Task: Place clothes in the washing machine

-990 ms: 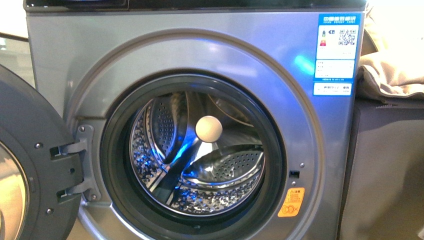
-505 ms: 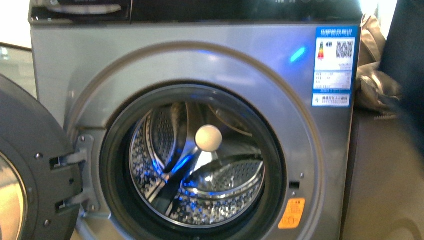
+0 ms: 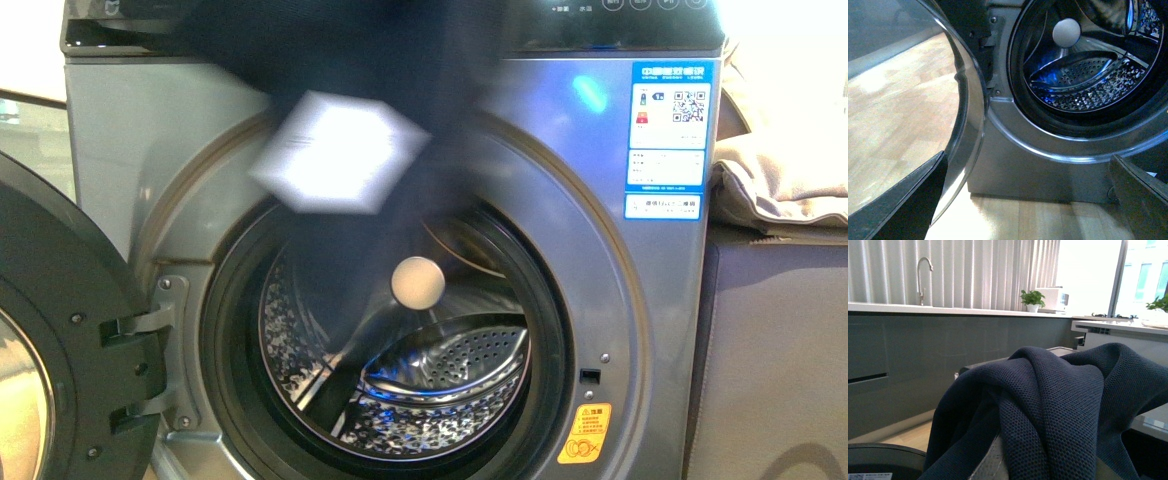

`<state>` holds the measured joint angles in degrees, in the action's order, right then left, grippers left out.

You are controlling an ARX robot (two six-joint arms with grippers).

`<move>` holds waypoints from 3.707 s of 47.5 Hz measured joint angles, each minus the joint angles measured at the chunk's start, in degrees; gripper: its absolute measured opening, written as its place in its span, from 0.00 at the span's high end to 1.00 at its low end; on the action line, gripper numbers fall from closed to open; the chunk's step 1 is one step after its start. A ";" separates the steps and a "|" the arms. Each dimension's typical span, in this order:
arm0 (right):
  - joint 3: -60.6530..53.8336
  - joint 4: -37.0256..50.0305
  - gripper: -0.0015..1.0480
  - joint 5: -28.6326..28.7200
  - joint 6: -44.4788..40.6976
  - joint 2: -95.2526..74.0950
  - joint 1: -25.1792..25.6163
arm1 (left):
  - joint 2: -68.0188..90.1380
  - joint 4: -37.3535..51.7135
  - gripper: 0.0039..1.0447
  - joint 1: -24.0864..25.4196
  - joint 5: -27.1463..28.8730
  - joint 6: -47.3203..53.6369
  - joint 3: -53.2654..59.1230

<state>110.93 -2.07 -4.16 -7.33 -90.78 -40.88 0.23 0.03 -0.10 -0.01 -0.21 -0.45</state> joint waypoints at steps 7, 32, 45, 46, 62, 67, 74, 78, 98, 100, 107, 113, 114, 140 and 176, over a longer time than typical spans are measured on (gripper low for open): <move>-1.40 1.70 0.91 0.11 0.00 0.13 -1.31 | 0.00 0.00 0.06 0.00 0.00 0.00 0.00; -1.73 1.75 0.91 -0.28 0.00 0.13 -1.42 | 0.00 0.00 0.06 0.00 0.00 0.02 0.00; -1.73 1.75 0.91 -0.24 0.00 0.13 -1.42 | 0.00 0.00 0.06 0.00 0.00 0.00 0.00; -1.73 1.75 0.91 -0.24 0.00 0.13 -1.42 | 0.00 0.00 0.06 0.00 0.00 0.00 0.00; -1.73 1.75 0.91 -0.26 -0.02 0.13 -1.42 | 0.31 8.50 0.06 2.23 -0.74 -2.73 0.02; -1.73 1.75 0.91 -0.26 -0.02 0.13 -1.42 | 4.66 14.88 0.06 8.63 -8.17 -3.85 -1.09; -1.73 1.75 0.91 -0.26 0.00 0.15 -1.42 | 13.97 22.86 0.06 14.08 -16.28 -4.11 -6.62; -1.73 1.75 0.91 -0.26 0.00 0.13 -1.42 | 18.38 26.08 0.06 14.40 -20.26 -4.50 -10.51; -1.73 1.75 0.91 -0.26 0.00 0.13 -1.42 | 41.75 26.01 0.06 4.11 -32.20 -4.90 -33.66; -1.73 1.75 0.91 -0.26 0.00 0.13 -1.42 | 43.32 25.92 0.06 2.62 -31.95 -4.66 -34.80; -1.73 1.75 0.91 -0.26 0.00 0.15 -1.42 | 47.12 26.97 0.06 -0.20 -34.64 -4.96 -37.31; -1.73 1.75 0.91 -0.28 0.00 0.13 -1.42 | 48.74 30.53 0.06 -0.68 -38.66 -7.02 -37.92; -1.73 1.75 0.91 -0.28 0.00 0.13 -1.42 | 48.89 30.86 0.06 -0.68 -39.04 -7.43 -38.07; -1.73 1.75 0.91 -0.26 0.00 0.15 -1.42 | 53.64 40.89 0.06 0.28 -47.39 -18.03 -46.21; -1.73 1.75 0.91 -0.28 0.00 0.13 -1.42 | 69.02 36.61 0.06 -16.02 -32.24 -6.14 -55.45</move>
<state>109.21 -0.32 -4.45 -7.33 -90.65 -42.30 69.25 36.64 -16.12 -32.25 -6.35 -55.90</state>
